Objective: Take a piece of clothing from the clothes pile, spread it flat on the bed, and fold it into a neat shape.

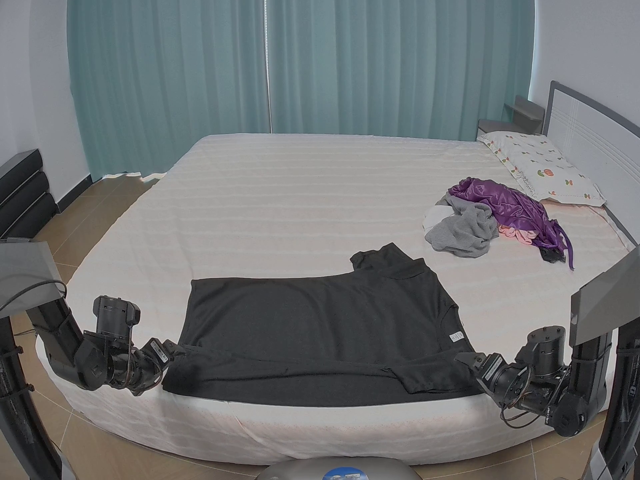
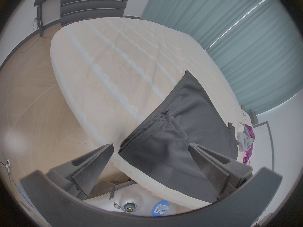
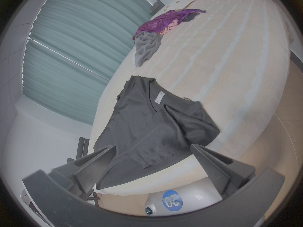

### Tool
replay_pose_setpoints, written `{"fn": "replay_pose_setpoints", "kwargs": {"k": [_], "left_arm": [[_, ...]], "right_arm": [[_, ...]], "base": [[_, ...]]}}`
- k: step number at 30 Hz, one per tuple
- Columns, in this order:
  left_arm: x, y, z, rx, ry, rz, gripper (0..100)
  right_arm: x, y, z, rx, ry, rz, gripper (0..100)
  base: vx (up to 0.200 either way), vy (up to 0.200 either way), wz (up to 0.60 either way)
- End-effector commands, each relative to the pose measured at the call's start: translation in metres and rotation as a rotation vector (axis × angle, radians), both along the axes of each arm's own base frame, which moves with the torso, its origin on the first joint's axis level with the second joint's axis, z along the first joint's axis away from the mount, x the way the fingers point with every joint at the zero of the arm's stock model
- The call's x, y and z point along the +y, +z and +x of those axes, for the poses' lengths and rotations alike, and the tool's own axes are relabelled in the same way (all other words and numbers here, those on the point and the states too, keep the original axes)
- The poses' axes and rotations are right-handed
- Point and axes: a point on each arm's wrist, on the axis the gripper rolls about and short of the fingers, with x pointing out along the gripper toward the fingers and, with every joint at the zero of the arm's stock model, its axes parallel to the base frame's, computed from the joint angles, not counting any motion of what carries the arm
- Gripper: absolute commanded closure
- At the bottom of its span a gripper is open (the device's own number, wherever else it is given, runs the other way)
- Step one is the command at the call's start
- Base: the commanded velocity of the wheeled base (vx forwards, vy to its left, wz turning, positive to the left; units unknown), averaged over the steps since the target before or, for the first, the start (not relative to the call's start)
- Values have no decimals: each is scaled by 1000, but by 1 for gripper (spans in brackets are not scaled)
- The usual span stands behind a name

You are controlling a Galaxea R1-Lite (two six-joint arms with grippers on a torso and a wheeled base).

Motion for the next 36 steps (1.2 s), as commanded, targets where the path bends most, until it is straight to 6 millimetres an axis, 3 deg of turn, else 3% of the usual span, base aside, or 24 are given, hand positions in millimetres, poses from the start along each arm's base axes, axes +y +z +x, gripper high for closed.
{"fn": "replay_pose_setpoints", "kwargs": {"k": [1,21,22,36], "left_arm": [[0,2,2,-13,6,-19,0],[0,0,4,-9,7,-18,0],[0,0,4,-9,7,-18,0],[0,1,3,-9,7,-18,0]], "right_arm": [[5,-17,3,50,12,-12,0],[8,-30,15,50,2,-19,0],[8,-30,15,51,2,-19,100],[6,-12,10,6,22,-8,100]], "base": [[0,0,0],[0,0,0],[0,0,0],[0,0,0]]}}
